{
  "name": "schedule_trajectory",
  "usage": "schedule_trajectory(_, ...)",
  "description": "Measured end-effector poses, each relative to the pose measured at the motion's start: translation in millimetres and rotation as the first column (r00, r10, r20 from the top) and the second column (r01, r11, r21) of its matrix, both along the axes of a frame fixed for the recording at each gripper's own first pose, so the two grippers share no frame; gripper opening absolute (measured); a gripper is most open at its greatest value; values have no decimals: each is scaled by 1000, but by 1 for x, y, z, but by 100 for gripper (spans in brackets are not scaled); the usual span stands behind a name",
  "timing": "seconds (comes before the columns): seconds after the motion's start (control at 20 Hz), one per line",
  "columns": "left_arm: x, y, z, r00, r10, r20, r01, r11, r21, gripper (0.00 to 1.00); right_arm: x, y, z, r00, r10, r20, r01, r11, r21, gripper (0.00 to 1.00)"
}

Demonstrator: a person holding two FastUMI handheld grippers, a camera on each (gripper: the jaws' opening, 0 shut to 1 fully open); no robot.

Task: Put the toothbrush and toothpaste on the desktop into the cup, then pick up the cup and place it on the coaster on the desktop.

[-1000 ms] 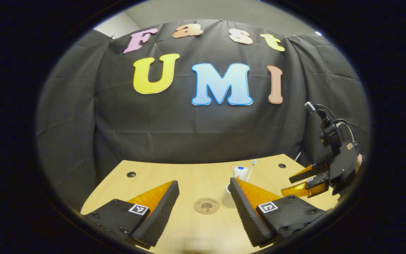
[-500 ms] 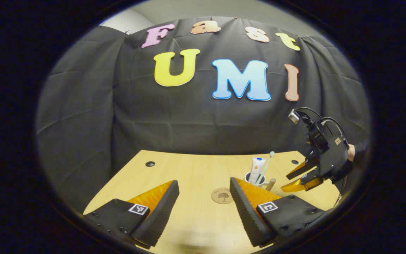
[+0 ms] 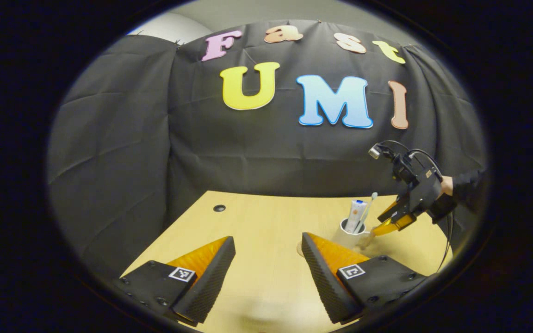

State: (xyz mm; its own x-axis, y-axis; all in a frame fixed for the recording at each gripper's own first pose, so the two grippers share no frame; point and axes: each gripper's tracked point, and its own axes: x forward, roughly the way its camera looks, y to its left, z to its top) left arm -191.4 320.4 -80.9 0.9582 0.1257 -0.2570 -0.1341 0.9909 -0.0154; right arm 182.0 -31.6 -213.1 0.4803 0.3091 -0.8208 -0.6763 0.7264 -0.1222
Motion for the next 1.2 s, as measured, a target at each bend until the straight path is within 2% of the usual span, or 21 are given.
schedule_trajectory(0.15,-7,6,-7,1000,25,-19,-25,1000,-3,96,6,2,-8,1000,4,-20,-5,1000,-8,72)
schedule_trajectory(0.25,-9,9,-10,999,40,-28,-40,999,-9,96,8,6,-8,999,23,-23,-24,999,-23,63)
schedule_trajectory(0.45,-10,12,-14,997,59,-39,-60,998,-16,96,13,14,-21,996,73,-53,-78,993,-93,65)
schedule_trajectory(0.55,-13,12,-15,997,67,-41,-68,998,-14,96,13,17,-29,994,75,-83,-84,990,-109,50)
schedule_trajectory(0.65,-15,17,-15,996,80,-43,-80,997,-13,96,13,19,-38,991,77,-107,-90,988,-129,44)
schedule_trajectory(0.8,-19,24,-18,994,102,-47,-103,994,-22,96,14,21,-45,989,83,-121,-102,982,-159,50)
schedule_trajectory(0.85,-19,25,-18,993,111,-50,-112,993,-26,96,18,20,-51,991,83,-108,-101,980,-173,35)
schedule_trajectory(0.9,-20,28,-19,992,118,-50,-120,992,-31,96,16,19,-45,990,82,-110,-101,979,-175,28)
schedule_trajectory(1.0,-21,29,-22,990,128,-55,-130,990,-46,96,14,21,-48,989,84,-121,-104,980,-168,29)
schedule_trajectory(1.05,-22,29,-25,990,130,-60,-133,990,-51,96,16,21,-51,989,81,-121,-101,981,-166,24)
schedule_trajectory(1.2,-18,27,-29,989,130,-69,-135,989,-60,98,14,20,-48,990,80,-116,-99,980,-174,23)
